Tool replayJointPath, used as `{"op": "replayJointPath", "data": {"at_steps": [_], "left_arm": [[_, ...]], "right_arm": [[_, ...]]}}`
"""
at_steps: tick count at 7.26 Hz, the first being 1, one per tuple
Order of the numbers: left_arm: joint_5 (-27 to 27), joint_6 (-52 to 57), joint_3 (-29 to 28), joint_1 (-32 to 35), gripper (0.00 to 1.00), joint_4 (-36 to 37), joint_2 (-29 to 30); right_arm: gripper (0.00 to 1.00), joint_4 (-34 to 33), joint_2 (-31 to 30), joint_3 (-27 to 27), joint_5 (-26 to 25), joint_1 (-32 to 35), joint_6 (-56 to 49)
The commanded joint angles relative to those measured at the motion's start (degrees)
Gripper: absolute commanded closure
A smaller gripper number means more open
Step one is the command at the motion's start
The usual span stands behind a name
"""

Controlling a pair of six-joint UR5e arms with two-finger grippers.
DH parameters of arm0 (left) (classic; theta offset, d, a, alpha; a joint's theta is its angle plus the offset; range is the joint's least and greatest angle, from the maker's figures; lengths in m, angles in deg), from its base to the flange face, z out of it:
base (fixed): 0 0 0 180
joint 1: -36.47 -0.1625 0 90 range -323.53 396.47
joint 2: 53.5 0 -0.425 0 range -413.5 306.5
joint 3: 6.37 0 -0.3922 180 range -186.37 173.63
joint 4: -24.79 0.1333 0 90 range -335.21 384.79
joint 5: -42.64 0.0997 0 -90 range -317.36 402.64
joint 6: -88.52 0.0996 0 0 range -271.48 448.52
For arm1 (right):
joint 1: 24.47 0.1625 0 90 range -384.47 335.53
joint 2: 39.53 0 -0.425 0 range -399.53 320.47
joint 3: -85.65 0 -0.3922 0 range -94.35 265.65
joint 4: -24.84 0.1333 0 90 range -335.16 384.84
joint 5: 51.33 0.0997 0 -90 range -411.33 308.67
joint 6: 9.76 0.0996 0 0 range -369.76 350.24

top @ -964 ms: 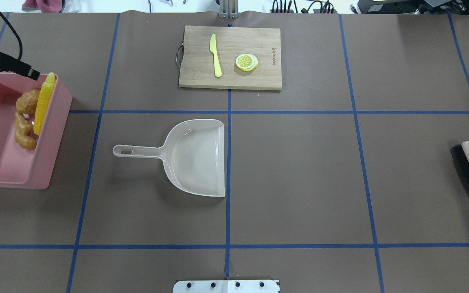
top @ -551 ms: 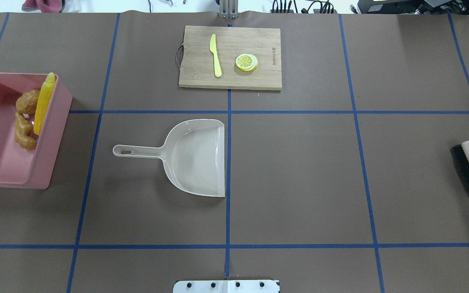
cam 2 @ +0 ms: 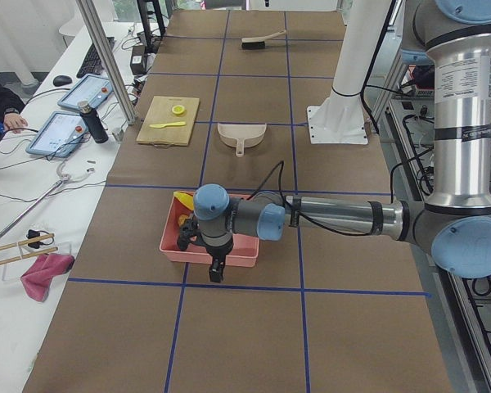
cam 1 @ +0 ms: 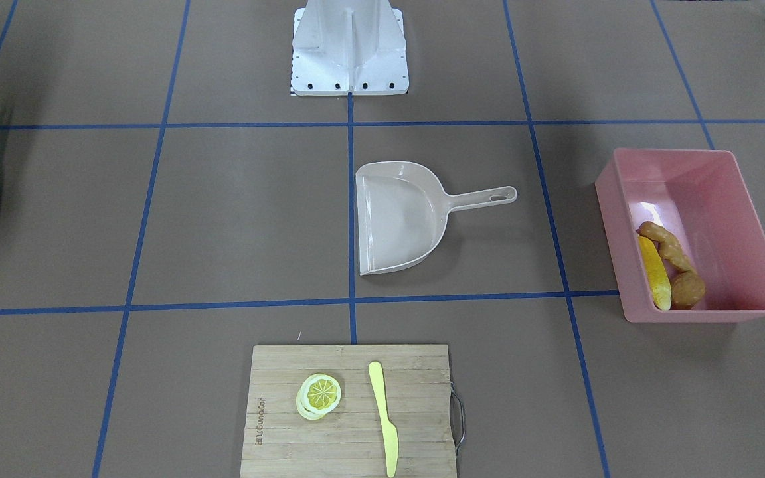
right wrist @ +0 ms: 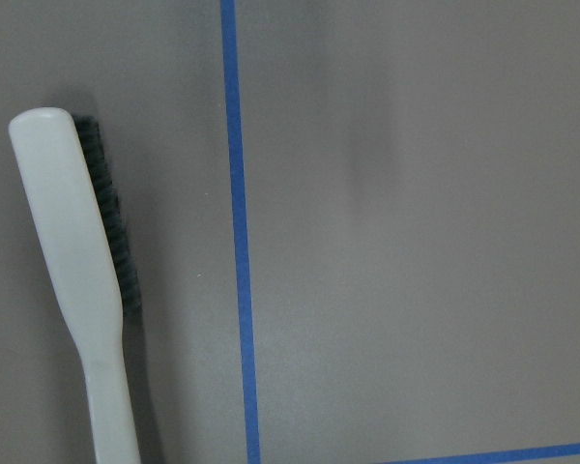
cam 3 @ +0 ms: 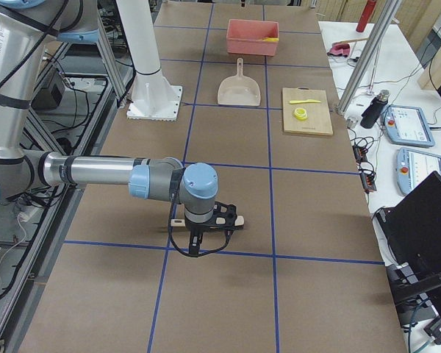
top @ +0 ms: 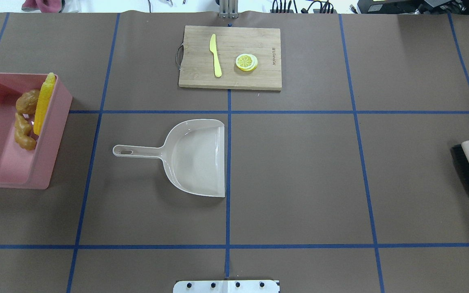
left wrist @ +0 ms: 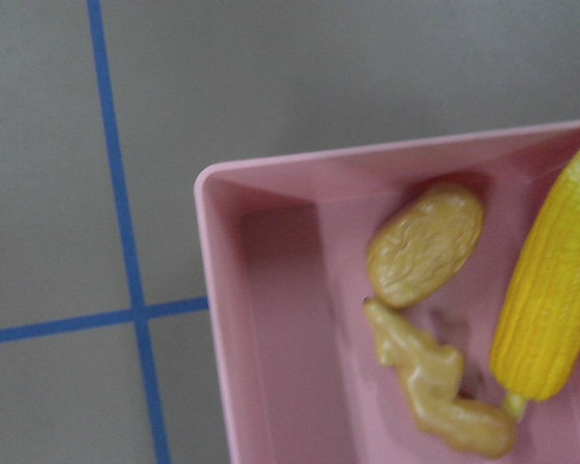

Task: Sweep and dump trash into bin

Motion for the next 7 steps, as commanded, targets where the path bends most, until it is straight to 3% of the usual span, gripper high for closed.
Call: {"op": "replayJointPath", "data": {"at_steps": [1, 7], "left_arm": [[-0.4, 2.2, 2.9, 4.2, 0.02, 0.6, -4.5], [-2.0, 1.8, 4.2, 5.1, 0.02, 0.2, -2.7]], "right_arm": [[0.0, -0.1, -0.1, 0.0, 0.0, 0.0, 0.0], [0.0, -0.1, -0.3, 0.0, 0.0, 0.0, -0.1]]}}
